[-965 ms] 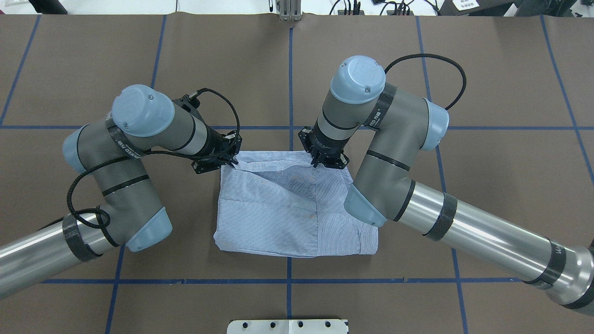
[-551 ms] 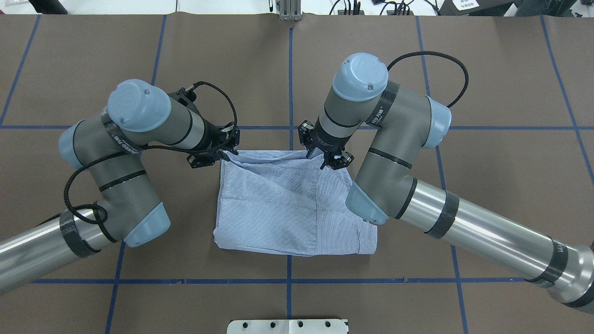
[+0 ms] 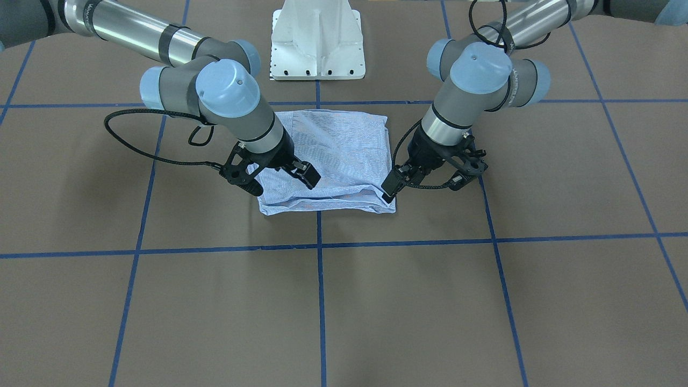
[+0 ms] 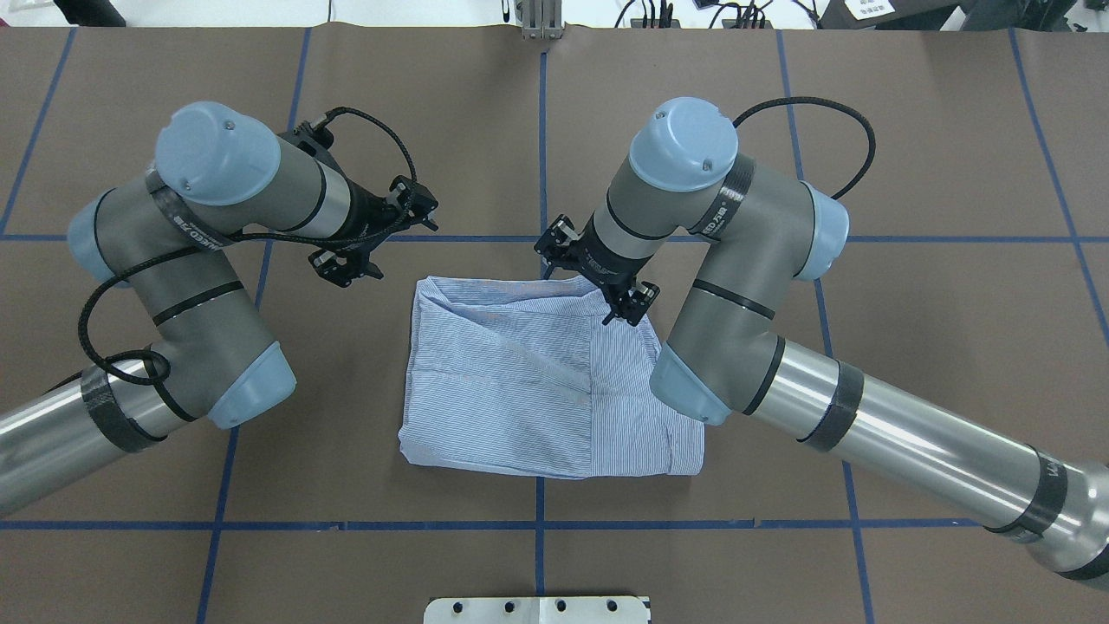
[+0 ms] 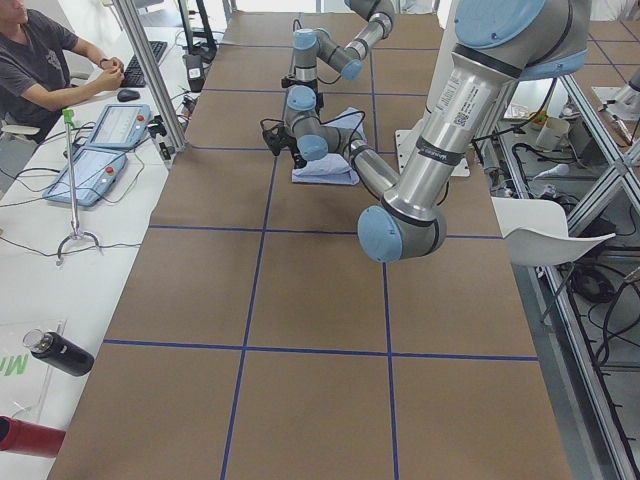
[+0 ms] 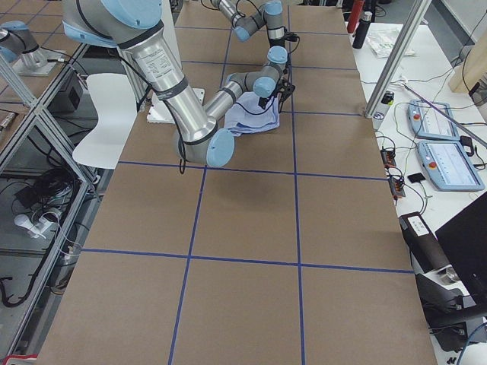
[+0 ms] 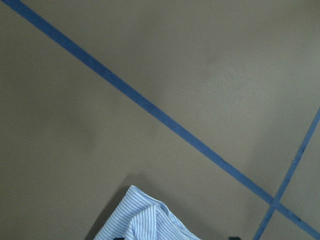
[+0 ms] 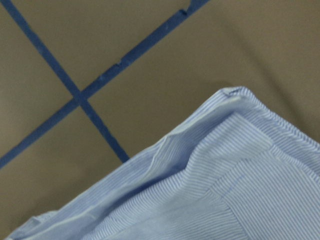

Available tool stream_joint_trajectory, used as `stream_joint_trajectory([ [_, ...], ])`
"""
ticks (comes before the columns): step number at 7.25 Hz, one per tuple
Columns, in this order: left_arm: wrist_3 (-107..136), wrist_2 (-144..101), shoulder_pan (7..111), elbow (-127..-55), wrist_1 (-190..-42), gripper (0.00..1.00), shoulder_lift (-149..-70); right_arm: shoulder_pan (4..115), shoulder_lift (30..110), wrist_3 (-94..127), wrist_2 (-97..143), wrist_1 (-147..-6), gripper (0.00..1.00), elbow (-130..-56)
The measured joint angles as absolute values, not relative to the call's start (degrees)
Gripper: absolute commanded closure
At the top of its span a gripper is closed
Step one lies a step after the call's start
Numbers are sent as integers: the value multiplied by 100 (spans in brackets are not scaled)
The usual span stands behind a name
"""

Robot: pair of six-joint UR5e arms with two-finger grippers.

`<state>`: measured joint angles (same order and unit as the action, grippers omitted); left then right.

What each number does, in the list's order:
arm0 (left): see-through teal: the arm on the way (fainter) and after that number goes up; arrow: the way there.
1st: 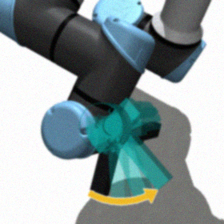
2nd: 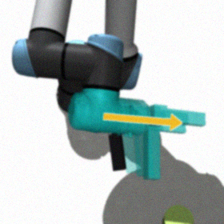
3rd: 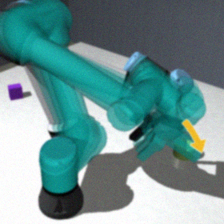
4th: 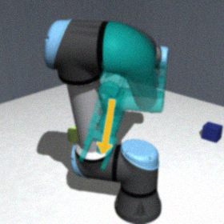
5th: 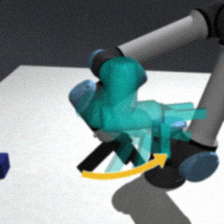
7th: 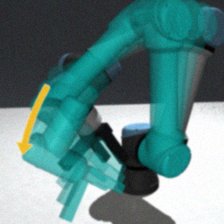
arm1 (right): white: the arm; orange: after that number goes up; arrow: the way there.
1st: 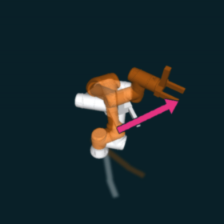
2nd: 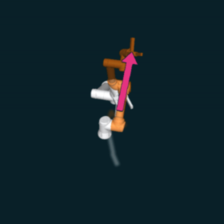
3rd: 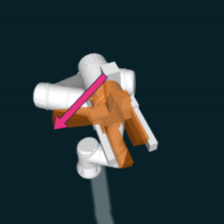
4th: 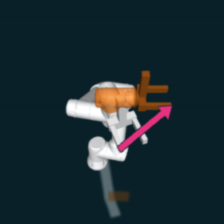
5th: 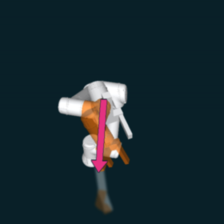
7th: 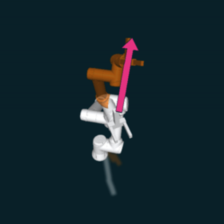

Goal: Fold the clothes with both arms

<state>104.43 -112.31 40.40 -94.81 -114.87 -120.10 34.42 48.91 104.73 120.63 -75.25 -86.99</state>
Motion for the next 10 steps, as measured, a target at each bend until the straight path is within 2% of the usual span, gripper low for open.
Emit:
stream_joint_trajectory([
  [3, 10442, -11232, 4125, -9541, -11474, 0, -11986, 2918, 4816, 9445, 11245, -7554, 0, -8602],
  [7, 10443, -11236, 4081, -9886, -11382, 0, -11779, 2935, 4433, 8206, 10633, -7510, 0, -7810],
  [10, 10462, -11153, 3434, -10327, -11359, 0, -11633, 3229, 4142, 7899, 10507, -7431, 0, -7430],
])
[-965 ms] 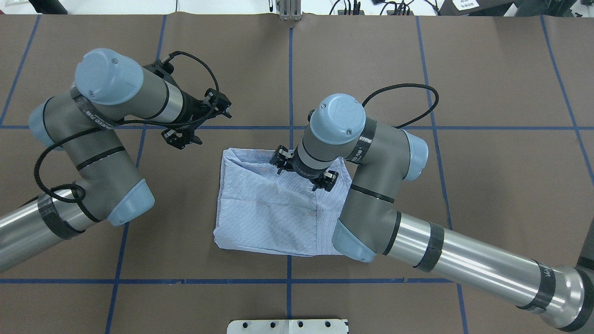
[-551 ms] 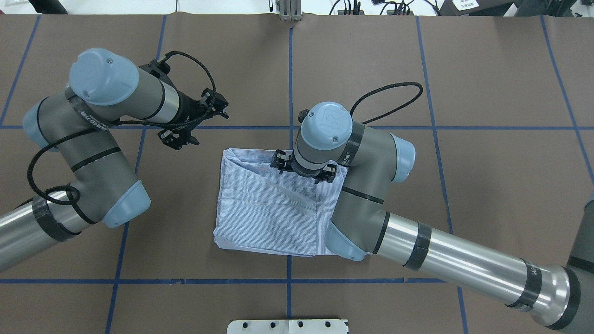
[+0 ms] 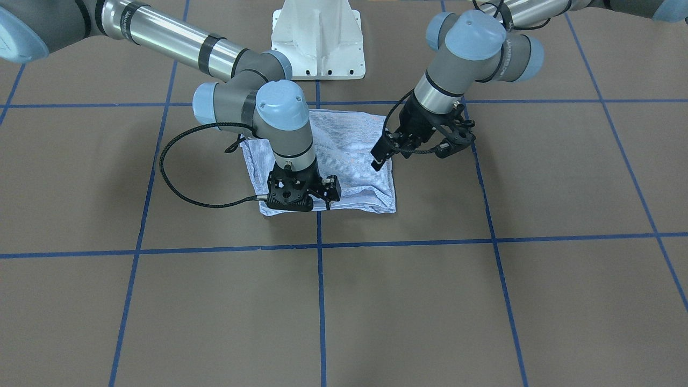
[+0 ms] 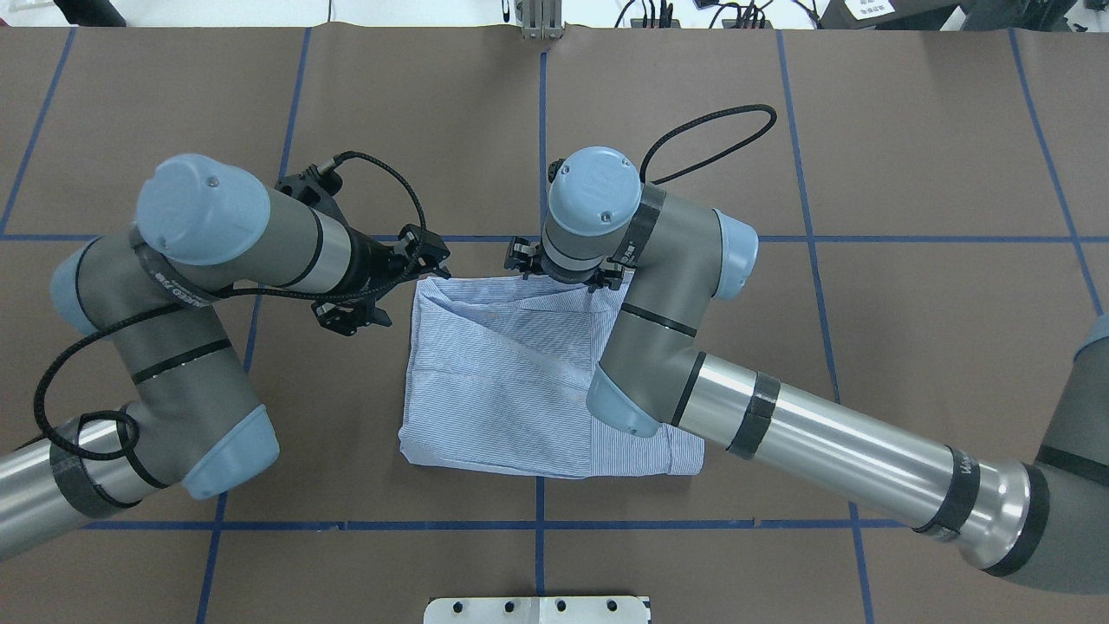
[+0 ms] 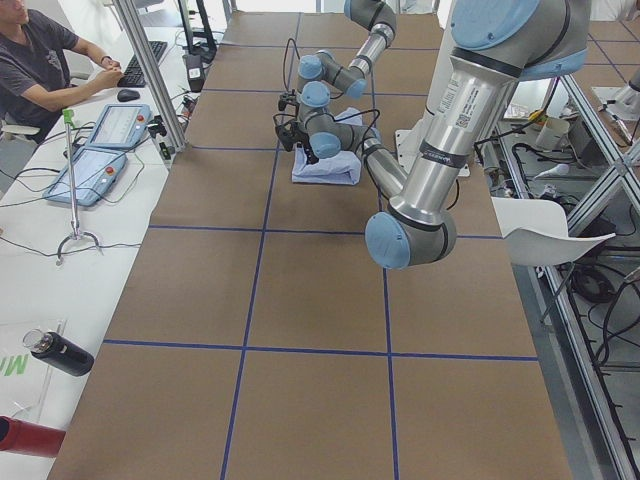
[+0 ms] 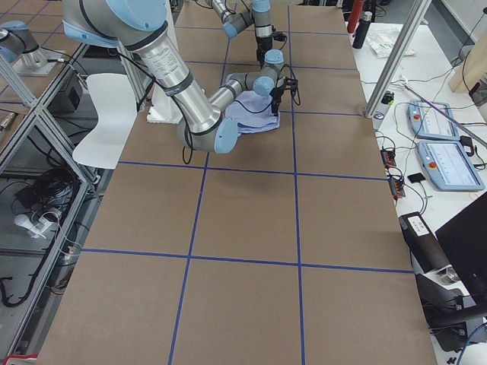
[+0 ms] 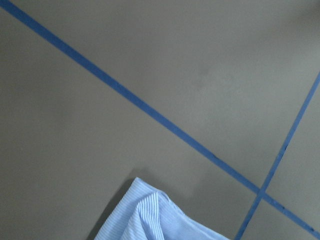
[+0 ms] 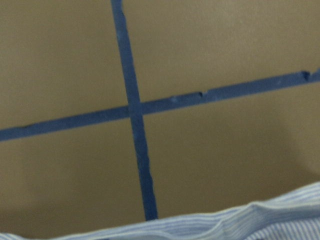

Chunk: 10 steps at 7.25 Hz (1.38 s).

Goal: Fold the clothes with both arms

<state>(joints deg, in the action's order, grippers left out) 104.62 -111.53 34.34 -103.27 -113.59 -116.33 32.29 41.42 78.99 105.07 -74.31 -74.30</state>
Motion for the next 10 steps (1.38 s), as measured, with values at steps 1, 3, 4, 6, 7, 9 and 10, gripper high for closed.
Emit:
stream_joint_trajectory([
  [1, 10477, -11117, 3206, -10436, -11354, 0, -11624, 3305, 4063, 7847, 10483, -7252, 0, -7246],
  [3, 10530, -11054, 2809, -10596, -11342, 74, -11637, 3468, 4001, 7716, 10470, -6946, 0, -7010],
  [4, 10567, -11012, 2615, -10601, -11340, 100, -11647, 3621, 3977, 7602, 10591, -6911, 0, -7002],
  [6, 10622, -10936, 2408, -10538, -11336, 100, -11629, 3960, 3965, 7462, 11066, -6927, 0, -7088],
  [7, 10624, -10908, 2379, -10438, -11333, 100, -11617, 4079, 3971, 7436, 11258, -6945, 0, -7180],
  [9, 10611, -10851, 2370, -10293, -11330, 100, -11533, 4241, 3994, 7427, 11531, -6964, 0, -7322],
  [10, 10604, -10845, 2367, -10280, -11329, 100, -11421, 4270, 3996, 7427, 11577, -6965, 0, -7346],
])
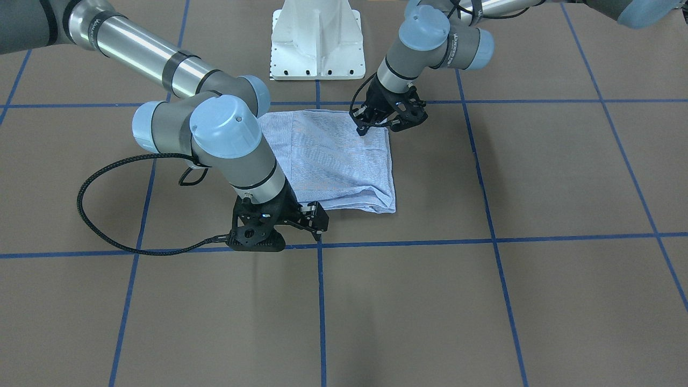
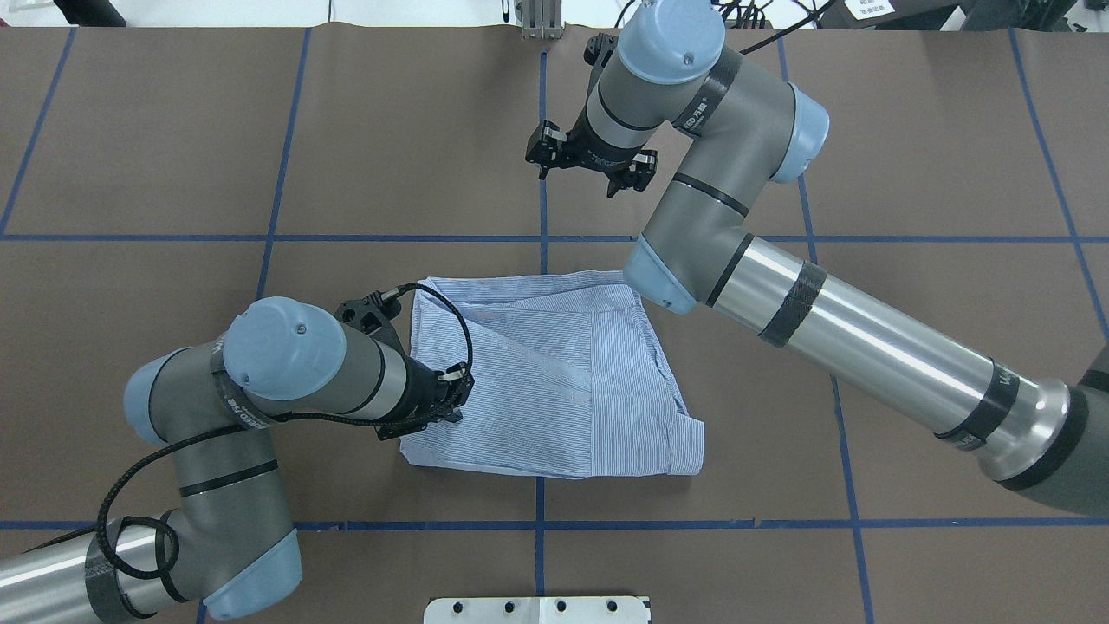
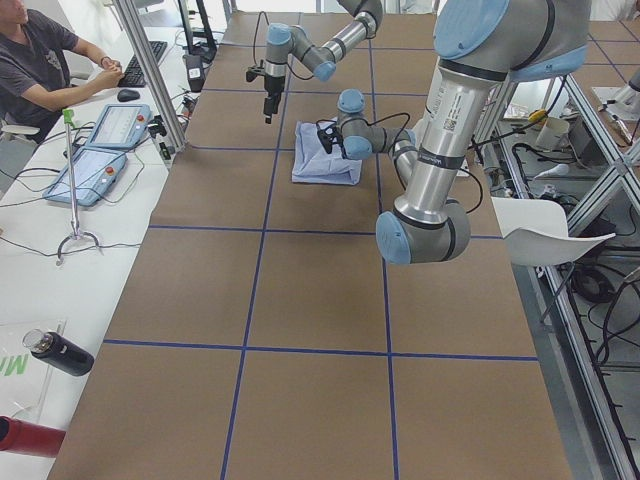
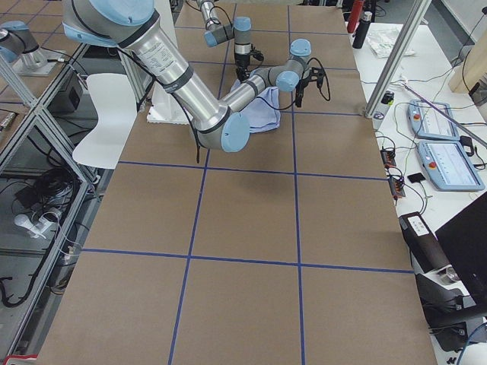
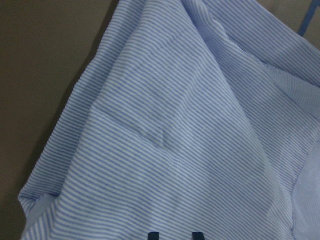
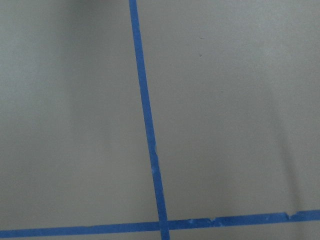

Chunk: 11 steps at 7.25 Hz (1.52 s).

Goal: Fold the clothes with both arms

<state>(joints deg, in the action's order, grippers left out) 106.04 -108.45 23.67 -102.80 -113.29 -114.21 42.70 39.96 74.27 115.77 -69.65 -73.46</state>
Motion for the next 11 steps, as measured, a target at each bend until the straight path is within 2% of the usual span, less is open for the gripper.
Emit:
stream_joint_trajectory([
  [6, 10617, -10839, 2287, -10348, -10930, 100, -11214, 4347, 4014, 7425, 11604, -6970, 0, -7374],
  [8, 10617, -10850, 2293, -10587, -10704, 1, -11263, 4434, 4038, 7419, 11699, -6970, 0, -7389],
  [9, 10595, -10853, 2383, -10864, -10455, 0, -11287, 4529, 4111, 7405, 11819, -7007, 0, -7484],
  [11, 10256, -10881, 2871, -11274, -10069, 0, -11293, 4746, 4576, 6903, 11941, -7600, 0, -8247],
])
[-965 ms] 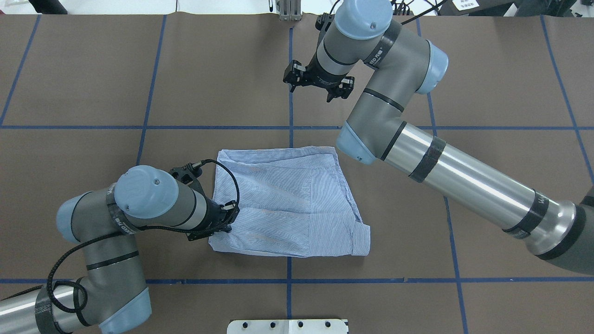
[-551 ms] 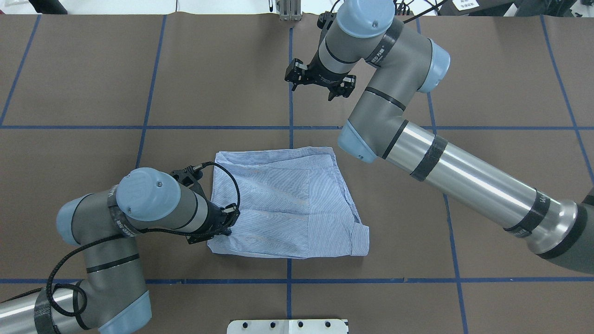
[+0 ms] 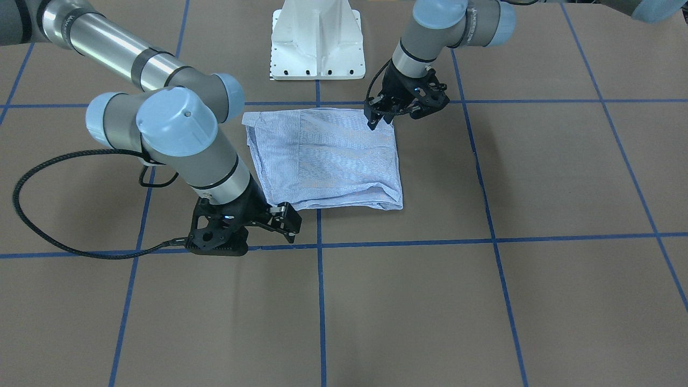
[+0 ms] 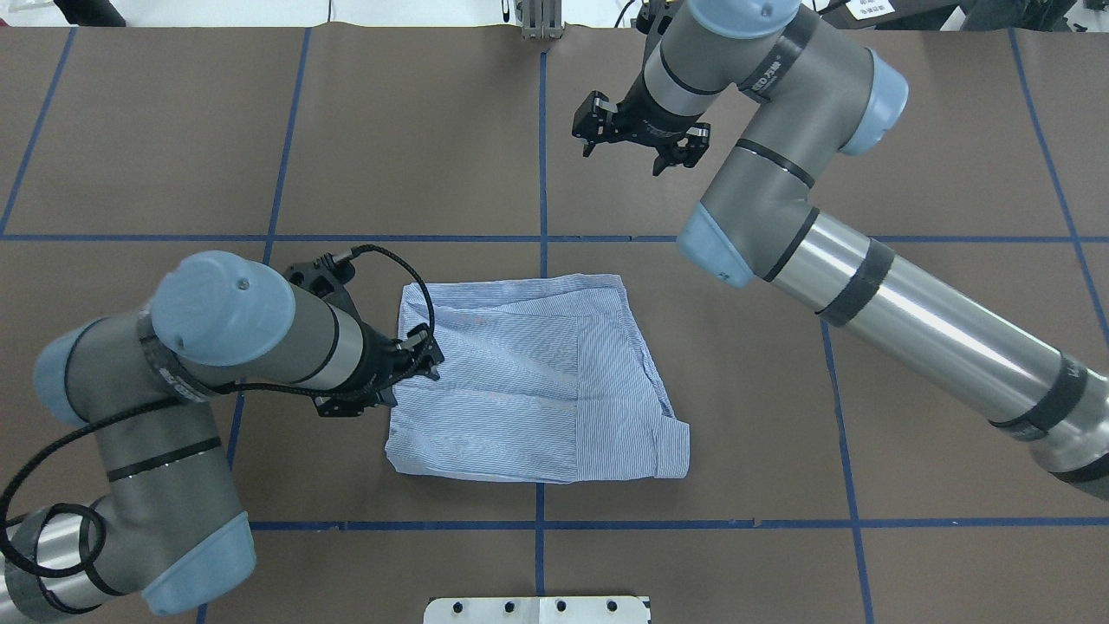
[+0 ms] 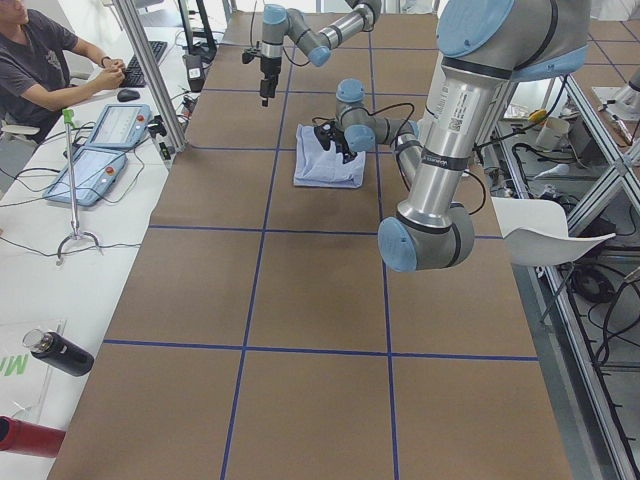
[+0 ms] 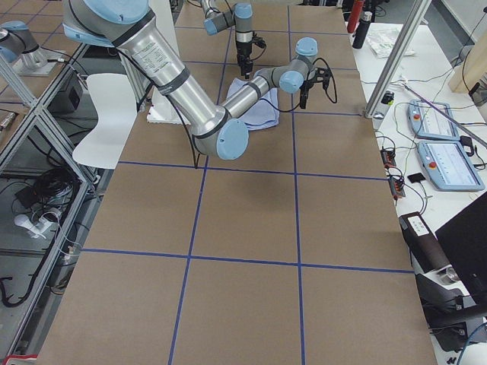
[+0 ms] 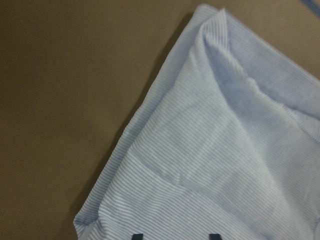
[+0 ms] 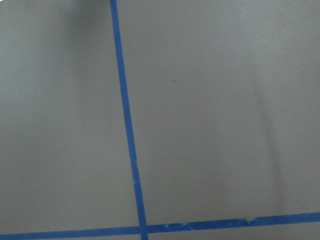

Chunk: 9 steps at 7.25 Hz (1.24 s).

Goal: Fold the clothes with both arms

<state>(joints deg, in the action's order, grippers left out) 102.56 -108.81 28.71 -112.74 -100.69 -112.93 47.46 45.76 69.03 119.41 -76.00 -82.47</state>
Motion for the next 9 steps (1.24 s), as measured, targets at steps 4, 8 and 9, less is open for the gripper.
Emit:
stream_joint_trajectory([
  [4, 7311, -10937, 4484, -11538, -9454, 0, -11062, 5789, 5792, 4734, 12506, -9102, 0, -9740],
  [8, 3842, -11686, 6685, -11394, -9135, 0, -10315, 7135, 7022, 2032, 13220, -9191, 0, -9793],
  [9, 2980, -11924, 7241, -11223, -9130, 0, -10127, 7420, 7341, 1413, 13292, -9190, 0, -9781],
])
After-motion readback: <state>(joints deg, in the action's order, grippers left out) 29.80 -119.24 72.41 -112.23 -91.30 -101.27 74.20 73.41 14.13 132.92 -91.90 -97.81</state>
